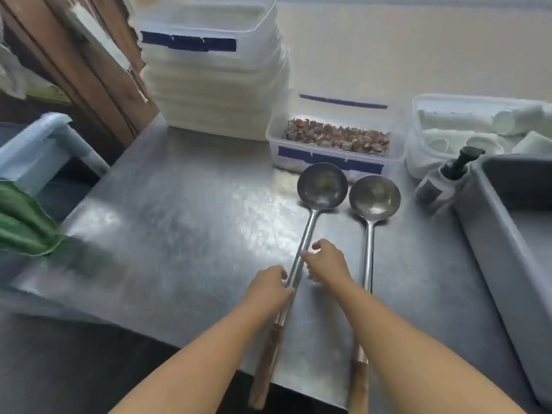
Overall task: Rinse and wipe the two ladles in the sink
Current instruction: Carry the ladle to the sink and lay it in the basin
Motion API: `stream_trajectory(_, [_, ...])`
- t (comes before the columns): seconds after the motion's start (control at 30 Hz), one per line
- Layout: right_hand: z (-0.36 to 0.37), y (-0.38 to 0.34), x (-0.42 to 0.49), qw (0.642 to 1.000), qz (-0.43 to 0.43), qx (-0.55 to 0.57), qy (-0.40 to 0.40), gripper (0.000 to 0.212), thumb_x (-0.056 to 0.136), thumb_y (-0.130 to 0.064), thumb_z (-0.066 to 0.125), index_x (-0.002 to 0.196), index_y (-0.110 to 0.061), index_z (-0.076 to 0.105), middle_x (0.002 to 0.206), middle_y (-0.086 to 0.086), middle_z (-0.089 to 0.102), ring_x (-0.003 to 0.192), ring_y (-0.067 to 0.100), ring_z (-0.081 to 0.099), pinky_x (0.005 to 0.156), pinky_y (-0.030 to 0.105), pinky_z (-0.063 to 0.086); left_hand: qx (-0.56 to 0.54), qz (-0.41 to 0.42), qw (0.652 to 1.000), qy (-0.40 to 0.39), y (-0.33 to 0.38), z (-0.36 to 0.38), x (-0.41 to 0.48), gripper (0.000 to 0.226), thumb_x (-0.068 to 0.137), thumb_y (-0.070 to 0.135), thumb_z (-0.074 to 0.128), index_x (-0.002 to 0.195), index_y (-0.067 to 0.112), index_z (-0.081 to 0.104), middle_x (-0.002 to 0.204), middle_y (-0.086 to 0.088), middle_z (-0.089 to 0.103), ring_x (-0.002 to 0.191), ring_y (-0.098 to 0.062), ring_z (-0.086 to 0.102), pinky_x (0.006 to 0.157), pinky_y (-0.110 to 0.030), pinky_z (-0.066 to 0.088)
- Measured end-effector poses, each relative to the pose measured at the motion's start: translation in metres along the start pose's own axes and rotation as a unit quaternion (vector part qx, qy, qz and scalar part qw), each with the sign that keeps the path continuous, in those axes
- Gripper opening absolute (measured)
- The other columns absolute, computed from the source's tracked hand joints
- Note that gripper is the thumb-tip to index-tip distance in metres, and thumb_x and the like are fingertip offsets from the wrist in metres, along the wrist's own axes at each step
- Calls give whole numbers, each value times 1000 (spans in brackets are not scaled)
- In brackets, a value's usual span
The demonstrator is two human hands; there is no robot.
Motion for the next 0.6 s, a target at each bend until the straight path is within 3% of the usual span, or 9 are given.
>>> stream_trajectory(0.1, [7,-10,26,999,-4,-48,4,32,76,-48,59,87,-19,50,85,1,67,72,25,70,74,46,59,26,1,1000,-8,-1,8,22,25,81,34,68,99,18,59,99,-2,66,91,-23,63,77,-35,52])
stream_trajectory(0.27, [15,-16,40,992,25,-123,33,28,80,-37,62,84,-13,49,82,2,58,76,25,59,58,32,42,63,7,998,-30,-6,18,41,25,81,31,68,88,18,47,94,-3,60,80,-23,54,64,-31,38])
stream_trajectory(0.37, [19,-16,42,995,27,-88,23,22,80,-29,61,77,-14,45,74,-2,51,66,19,50,51,30,34,52,3,997,-50,-15,18,51,29,77,32,72,81,20,46,85,1,57,78,-20,54,64,-33,40])
stream_trajectory(0.5, [9,-12,26,1000,18,17,6,23,79,-26,63,71,-19,42,73,0,55,64,20,55,60,36,50,64,45,995,-69,2,12,36,31,79,34,71,80,23,41,82,4,53,78,-20,53,65,-32,40])
stream_trajectory(0.6, [-4,-17,-2,996,5,89,5,20,79,-22,65,73,-16,47,70,3,61,58,20,63,66,40,60,33,61,994,-89,11,0,12,30,77,30,70,79,22,41,81,3,54,74,-21,55,67,-39,52])
Point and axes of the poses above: each hand's wrist, its own x-axis towards the middle knuckle, its own z-axis out of the palm, y = z × x, the point moved 6 cm from there along x, towards the middle knuckle
